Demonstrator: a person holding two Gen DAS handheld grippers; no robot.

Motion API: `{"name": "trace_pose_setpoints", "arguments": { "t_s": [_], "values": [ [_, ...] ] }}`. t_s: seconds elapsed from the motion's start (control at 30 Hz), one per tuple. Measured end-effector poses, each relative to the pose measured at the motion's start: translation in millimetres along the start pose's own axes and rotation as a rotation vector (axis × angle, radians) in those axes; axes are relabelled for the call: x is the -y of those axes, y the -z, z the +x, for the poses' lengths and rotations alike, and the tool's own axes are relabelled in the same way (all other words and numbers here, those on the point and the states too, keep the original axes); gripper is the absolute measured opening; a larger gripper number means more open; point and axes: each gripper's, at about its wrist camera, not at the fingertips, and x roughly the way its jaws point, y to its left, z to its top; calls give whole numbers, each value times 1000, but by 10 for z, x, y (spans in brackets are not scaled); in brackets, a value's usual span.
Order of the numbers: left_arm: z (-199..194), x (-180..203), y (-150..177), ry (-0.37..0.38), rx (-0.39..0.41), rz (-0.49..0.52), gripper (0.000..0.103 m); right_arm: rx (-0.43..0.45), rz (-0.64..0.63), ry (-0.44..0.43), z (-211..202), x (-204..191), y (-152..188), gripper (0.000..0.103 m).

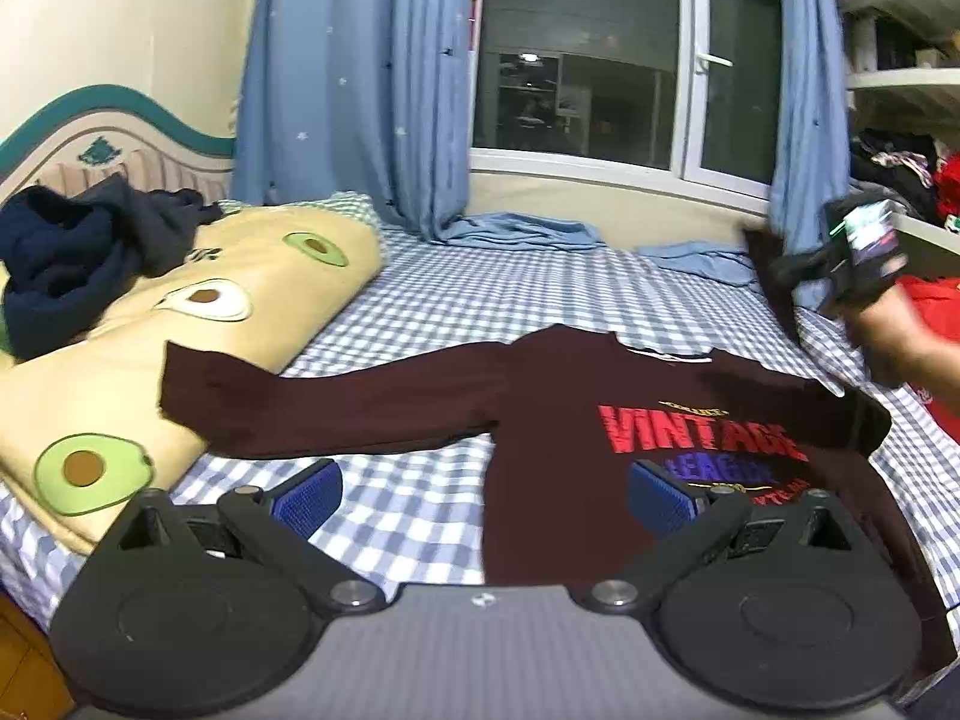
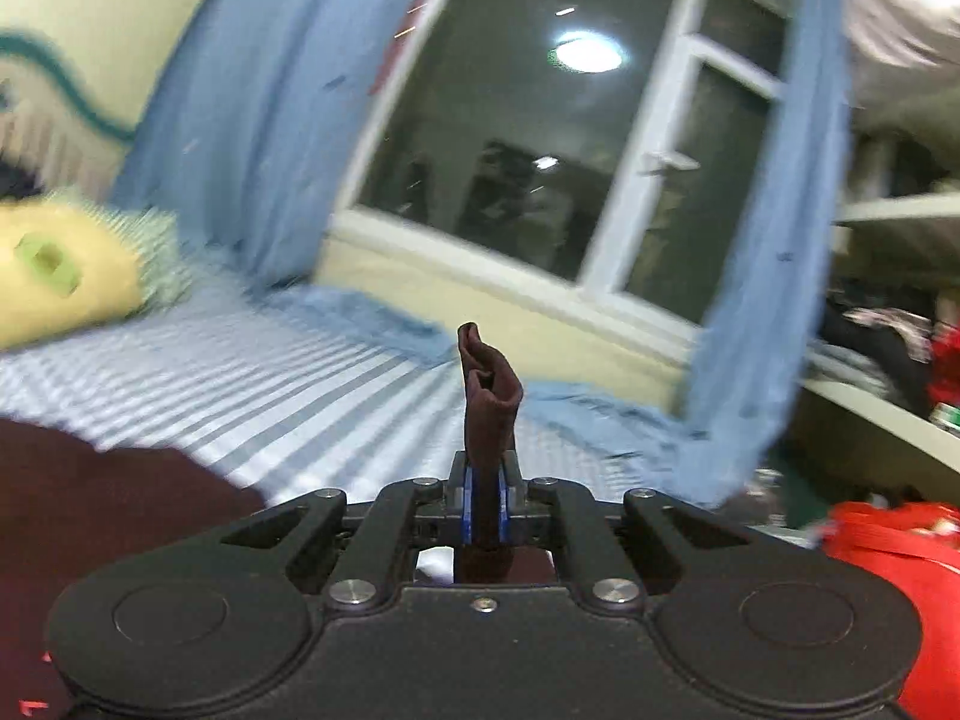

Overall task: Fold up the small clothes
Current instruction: 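Lift the cuff and fold the sleeve across the shirt front with the right gripper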

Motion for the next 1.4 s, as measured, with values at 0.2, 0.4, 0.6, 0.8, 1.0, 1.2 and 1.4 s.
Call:
{"name": "trace_pose_setpoints", "arguments": {
  "t_s": [0.2,0.4,0.6,0.8,1.0,1.2,1.4],
  "values": [
    [-49,-269,19,-35,-1,-22,102,-161,-209,-123,438,-1162,333,7],
    [-24,-474,35,10,7,-133,102,-267,-352,-166,596,-1728,596,11],
    [-87,-546,42,9,52,-172,102,-229,-418,-163,309,-1864,754,78],
    [-60,-430,-13,-42,76,-85,102,-144,-166,-139,-376,-734,957,88],
    [42,-197,-45,-12,55,-52,102,-123,-401,89,-811,124,1850,88],
    [75,104,-70,4,39,-7,102,-120,-442,114,-747,158,2280,68],
    [3,302,-87,-20,41,35,102,-210,-407,77,-274,95,2364,47]
  ]
}}
